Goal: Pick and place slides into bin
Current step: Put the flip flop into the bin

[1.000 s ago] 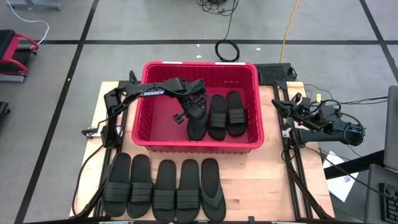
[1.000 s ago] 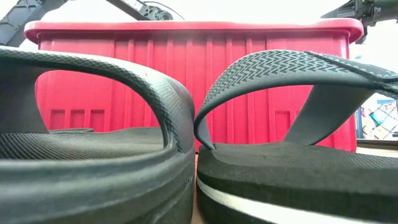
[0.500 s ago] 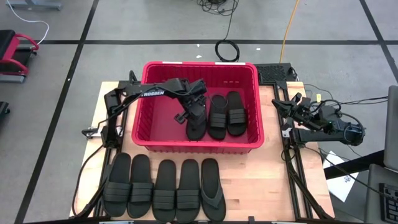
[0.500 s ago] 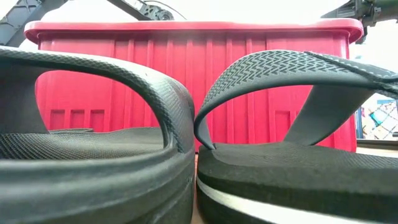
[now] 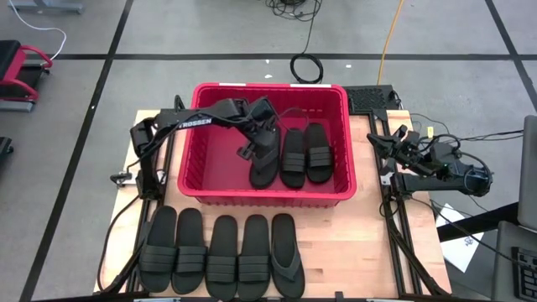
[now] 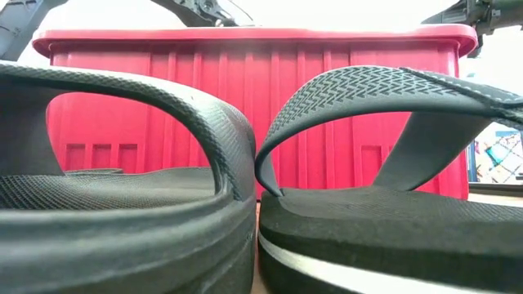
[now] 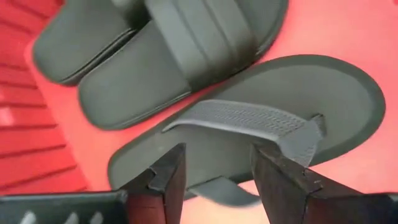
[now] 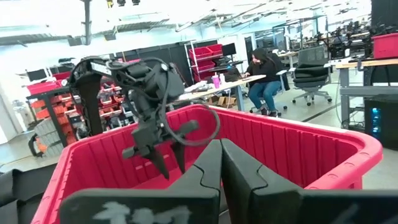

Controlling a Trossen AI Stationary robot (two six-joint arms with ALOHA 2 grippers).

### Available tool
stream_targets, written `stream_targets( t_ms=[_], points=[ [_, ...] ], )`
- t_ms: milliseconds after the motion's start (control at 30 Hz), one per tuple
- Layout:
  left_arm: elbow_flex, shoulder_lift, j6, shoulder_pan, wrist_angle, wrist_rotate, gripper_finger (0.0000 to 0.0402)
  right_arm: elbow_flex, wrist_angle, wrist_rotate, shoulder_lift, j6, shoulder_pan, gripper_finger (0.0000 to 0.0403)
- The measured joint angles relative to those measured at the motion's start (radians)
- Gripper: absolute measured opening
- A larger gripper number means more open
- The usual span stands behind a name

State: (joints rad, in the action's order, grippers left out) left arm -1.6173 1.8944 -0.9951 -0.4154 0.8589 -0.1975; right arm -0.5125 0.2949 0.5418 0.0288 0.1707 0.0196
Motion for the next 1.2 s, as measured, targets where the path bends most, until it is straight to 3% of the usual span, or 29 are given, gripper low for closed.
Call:
stream_targets(
  t_ms=[167,333,467,567,633,833,1033,1200],
  points=[
    [0.001,-0.065,-0.001,-0.018,0.005,-0.015,0.0161,0.000,0.001,0.008,0.000,-0.002,0.000,0.0000],
    [0.002,-0.218,-0.040,-0.021,-0.021,-0.139,0.0085,0.000,0.001,0.008,0.000,-0.003,0.000,0.0000],
    [0.002,-0.362,0.193,-0.034,-0.069,-0.307,0.0011,0.000,0.001,0.008,0.000,-0.001,0.000,0.0000],
    [0.024,-0.474,0.433,-0.035,-0.142,-0.461,0.0004,0.000,0.001,0.007,0.000,0.000,0.000,0.0000],
    [0.073,-0.548,0.520,0.008,-0.211,-0.485,0.0001,0.000,0.001,0.006,0.000,0.015,0.000,0.0000],
    [0.379,-0.761,0.777,0.190,-0.704,-0.389,0.0000,0.000,0.001,-0.045,0.000,0.025,0.000,0.0000],
    [0.817,-0.945,1.017,0.369,-1.279,-0.121,0.0000,0.000,-0.031,-0.129,0.000,0.016,0.000,0.0000],
    [0.999,-1.035,1.126,0.550,-1.371,0.059,0.0000,0.000,-0.061,-0.127,0.000,0.026,0.000,0.0000]
  ],
)
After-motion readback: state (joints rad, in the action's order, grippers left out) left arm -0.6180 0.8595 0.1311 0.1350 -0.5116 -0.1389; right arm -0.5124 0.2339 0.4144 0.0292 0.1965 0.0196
